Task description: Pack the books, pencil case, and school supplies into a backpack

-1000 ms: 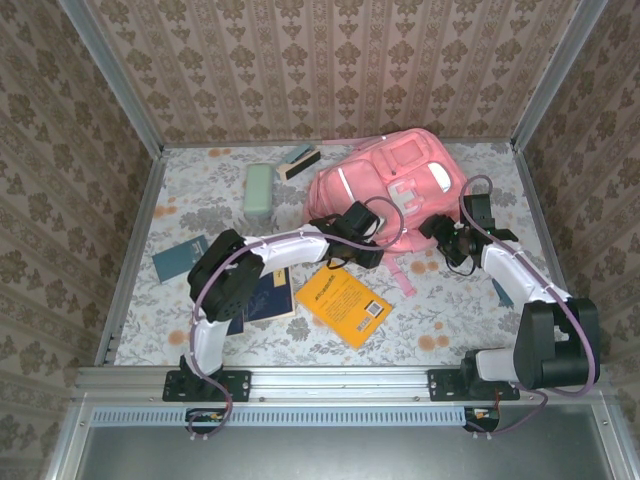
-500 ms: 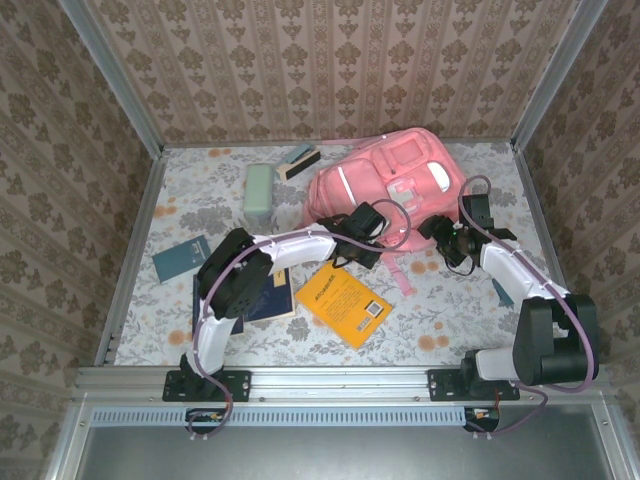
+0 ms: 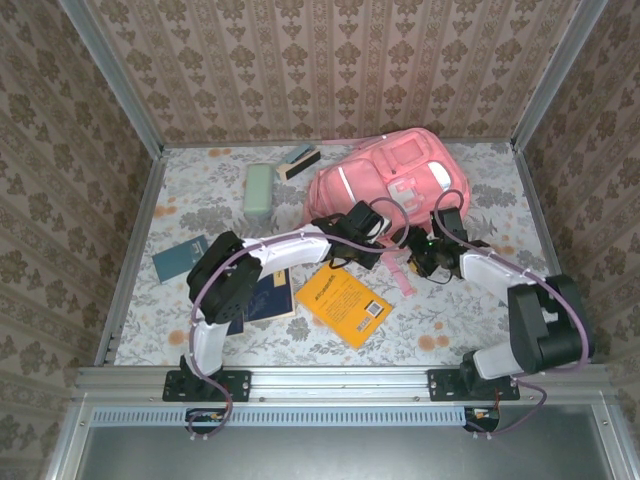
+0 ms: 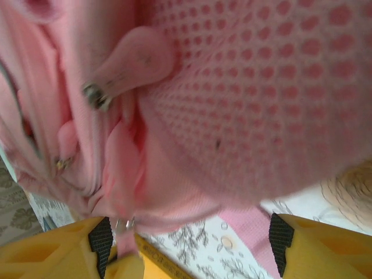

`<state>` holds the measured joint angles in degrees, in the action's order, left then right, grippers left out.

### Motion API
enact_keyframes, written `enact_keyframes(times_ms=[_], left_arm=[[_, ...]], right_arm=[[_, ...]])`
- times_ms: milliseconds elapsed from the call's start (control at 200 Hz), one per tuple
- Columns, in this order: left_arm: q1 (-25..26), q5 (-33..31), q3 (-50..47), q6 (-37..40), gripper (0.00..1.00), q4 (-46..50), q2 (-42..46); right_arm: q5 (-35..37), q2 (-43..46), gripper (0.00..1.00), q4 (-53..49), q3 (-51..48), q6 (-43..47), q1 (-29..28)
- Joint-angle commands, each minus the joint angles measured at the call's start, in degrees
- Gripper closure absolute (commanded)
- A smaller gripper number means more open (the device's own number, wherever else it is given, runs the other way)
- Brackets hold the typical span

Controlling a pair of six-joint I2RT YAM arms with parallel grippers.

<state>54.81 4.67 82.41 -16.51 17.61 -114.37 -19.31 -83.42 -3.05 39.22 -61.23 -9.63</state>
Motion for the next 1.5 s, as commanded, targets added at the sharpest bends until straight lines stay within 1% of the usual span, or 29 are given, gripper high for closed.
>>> enact_keyframes(times_ms=[0, 90, 195, 290, 340, 460, 610, 740, 830, 930, 995, 1045, 1150, 1240, 1280, 1305, 1320, 1370, 1405, 1435, 1495], left_arm=[[0.6, 1.5, -1.3, -0.9, 1.0, 0.7, 3.3], [0.6, 1.1, -1.7, -0.8, 1.0, 1.5, 3.7], [0.4, -1.0, -1.3, -0.2, 1.0, 4.0, 3.5], [-0.6, -3.2, -0.9, 0.7, 1.0, 6.8, 3.2], [-1.4, -5.0, -1.0, 0.9, 1.0, 8.2, 3.3], [-4.6, -6.9, -1.7, 2.3, 1.0, 10.9, 3.9], [-8.9, -10.9, -1.1, 5.4, 1.0, 14.2, 4.0], [-12.8, -14.0, 1.3, 8.2, 1.0, 15.9, 2.9], [-15.5, -14.1, 4.0, 9.7, 1.0, 16.4, 1.5], [-16.8, -11.5, 7.0, 11.7, 1.0, 16.3, 0.0], [-16.6, -8.0, 7.6, 12.6, 1.0, 15.5, 0.0], [-15.9, -5.3, 7.2, 13.0, 1.0, 14.3, 0.5], [-13.5, -3.1, 6.2, 13.2, 1.0, 13.3, 1.2], [-11.1, 1.1, 4.4, 11.3, 1.0, 11.7, 2.3], [-9.8, 2.4, 3.7, 10.4, 1.0, 11.0, 3.0], [-8.9, 3.0, 3.4, 9.9, 1.0, 10.5, 3.2], [-8.4, 3.2, 3.3, 9.6, 1.0, 10.3, 3.3], [-6.4, 4.4, 3.4, 8.5, 1.0, 9.8, 3.4], [-5.3, 5.3, 3.8, 7.6, 1.0, 9.5, 3.2], [-4.2, 5.7, 4.2, 6.9, 1.0, 9.2, 2.9], [-2.5, 6.8, 5.0, 5.3, 1.0, 8.3, 2.2]], right_arm=[[-0.8, -1.8, 0.29, 7.8, -0.3, -4.4, 0.0], [0.2, -3.6, 0.37, 7.0, 1.3, -3.7, 0.0], [1.6, -5.0, 0.65, 5.4, 2.8, -2.2, 0.0], [3.7, -4.1, 0.91, 2.8, 3.3, -0.9, 0.5], [4.5, -3.3, 1.0, 0.9, 3.7, 0.1, 1.0], [5.7, -1.5, 1.0, -2.5, 4.0, 2.9, 3.0], [5.0, 0.3, 1.0, -3.8, 3.8, 4.9, 6.2], [4.6, 1.3, 1.0, -5.2, 4.4, 7.2, 8.3], [4.4, 1.6, 1.0, -6.3, 5.3, 8.8, 9.8], [4.1, 1.1, 1.0, -7.1, 6.7, 10.8, 11.3], [3.9, -0.1, 1.0, -8.2, 8.5, 12.4, 12.1], [4.0, -1.5, 1.0, -9.0, 10.0, 13.4, 12.5], [4.7, -3.6, 1.0, -9.4, 12.6, 14.8, 13.4], [6.6, -5.4, 0.95, -10.3, 15.2, 16.3, 14.2], [7.3, -6.4, 0.93, -10.9, 16.5, 17.1, 14.7], [7.7, -6.8, 0.88, -11.4, 17.5, 17.7, 14.9], [8.0, -7.2, 0.83, -11.8, 18.1, 18.1, 15.1], [8.9, -8.3, 0.59, -13.5, 20.2, 19.2, 15.6], [9.3, -8.8, 0.48, -14.8, 21.5, 19.6, 15.9], [9.2, -9.0, 0.43, -16.1, 22.3, 19.7, 16.1], [8.5, -8.1, 0.39, -17.6, 22.7, 19.5, 16.1]])
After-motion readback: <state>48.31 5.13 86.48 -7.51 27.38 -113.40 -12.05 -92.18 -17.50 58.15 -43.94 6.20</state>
